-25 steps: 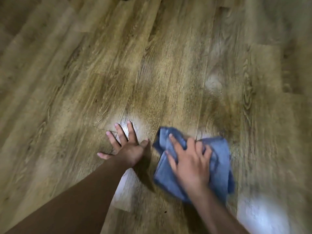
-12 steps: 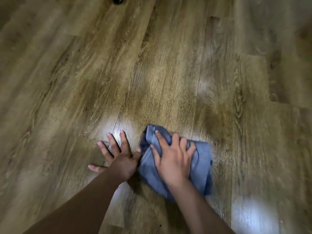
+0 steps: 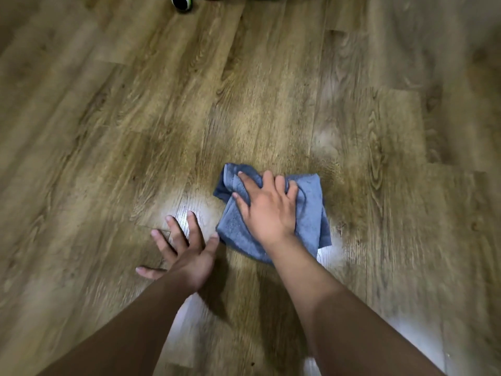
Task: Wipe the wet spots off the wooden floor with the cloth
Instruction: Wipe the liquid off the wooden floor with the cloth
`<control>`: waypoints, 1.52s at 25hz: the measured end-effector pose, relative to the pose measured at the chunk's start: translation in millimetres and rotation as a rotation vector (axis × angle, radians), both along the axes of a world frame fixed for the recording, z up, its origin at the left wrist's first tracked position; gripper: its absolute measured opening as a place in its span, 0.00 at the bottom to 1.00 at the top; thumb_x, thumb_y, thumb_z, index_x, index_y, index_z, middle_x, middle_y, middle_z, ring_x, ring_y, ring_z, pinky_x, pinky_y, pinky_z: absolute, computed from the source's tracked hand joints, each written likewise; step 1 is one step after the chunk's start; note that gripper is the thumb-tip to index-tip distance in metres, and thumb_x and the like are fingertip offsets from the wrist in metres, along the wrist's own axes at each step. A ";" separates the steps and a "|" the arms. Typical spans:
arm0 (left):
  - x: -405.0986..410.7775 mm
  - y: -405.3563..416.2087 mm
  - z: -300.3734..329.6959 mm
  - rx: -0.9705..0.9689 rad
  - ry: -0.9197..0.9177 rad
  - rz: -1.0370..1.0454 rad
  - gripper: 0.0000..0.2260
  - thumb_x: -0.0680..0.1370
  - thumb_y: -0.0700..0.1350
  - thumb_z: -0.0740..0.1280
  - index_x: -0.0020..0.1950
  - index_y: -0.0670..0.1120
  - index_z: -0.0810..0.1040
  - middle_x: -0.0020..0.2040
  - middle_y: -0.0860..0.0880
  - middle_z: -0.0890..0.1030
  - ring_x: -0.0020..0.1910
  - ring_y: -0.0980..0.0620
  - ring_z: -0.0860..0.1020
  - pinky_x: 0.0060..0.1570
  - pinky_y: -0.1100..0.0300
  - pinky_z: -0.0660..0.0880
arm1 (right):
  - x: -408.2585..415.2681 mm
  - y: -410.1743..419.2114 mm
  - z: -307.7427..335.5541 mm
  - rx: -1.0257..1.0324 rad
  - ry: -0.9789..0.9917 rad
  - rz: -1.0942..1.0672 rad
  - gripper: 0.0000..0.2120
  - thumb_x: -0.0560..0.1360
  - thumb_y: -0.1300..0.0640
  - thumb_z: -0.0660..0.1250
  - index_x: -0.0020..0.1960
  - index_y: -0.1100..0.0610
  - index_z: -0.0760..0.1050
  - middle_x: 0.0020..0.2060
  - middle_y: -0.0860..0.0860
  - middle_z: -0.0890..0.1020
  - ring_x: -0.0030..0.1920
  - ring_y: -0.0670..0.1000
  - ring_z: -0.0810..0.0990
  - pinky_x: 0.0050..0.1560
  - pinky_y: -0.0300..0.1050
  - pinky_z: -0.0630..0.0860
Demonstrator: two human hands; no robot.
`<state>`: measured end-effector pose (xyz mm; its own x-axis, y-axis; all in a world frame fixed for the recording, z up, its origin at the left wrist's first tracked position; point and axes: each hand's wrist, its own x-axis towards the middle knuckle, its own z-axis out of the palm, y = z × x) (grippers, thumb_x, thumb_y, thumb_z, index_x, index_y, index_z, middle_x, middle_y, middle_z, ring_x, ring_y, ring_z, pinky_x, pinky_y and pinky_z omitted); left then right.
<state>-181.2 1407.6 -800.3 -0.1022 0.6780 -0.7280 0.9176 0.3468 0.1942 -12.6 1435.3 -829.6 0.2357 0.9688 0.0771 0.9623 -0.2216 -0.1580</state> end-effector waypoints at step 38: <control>315.1 45.9 -58.7 0.734 0.046 -0.566 0.35 0.79 0.71 0.43 0.82 0.56 0.50 0.84 0.49 0.48 0.82 0.45 0.43 0.67 0.22 0.37 | 363.6 -12.7 -11.3 0.092 -0.100 -0.440 0.26 0.79 0.35 0.51 0.64 0.47 0.77 0.54 0.56 0.75 0.54 0.61 0.71 0.57 0.60 0.59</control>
<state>133.9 1453.6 -859.0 0.3661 0.9252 -0.1004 0.9251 -0.3501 0.1470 351.0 1422.6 -841.0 0.6103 0.7661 0.2015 0.7912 -0.6020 -0.1076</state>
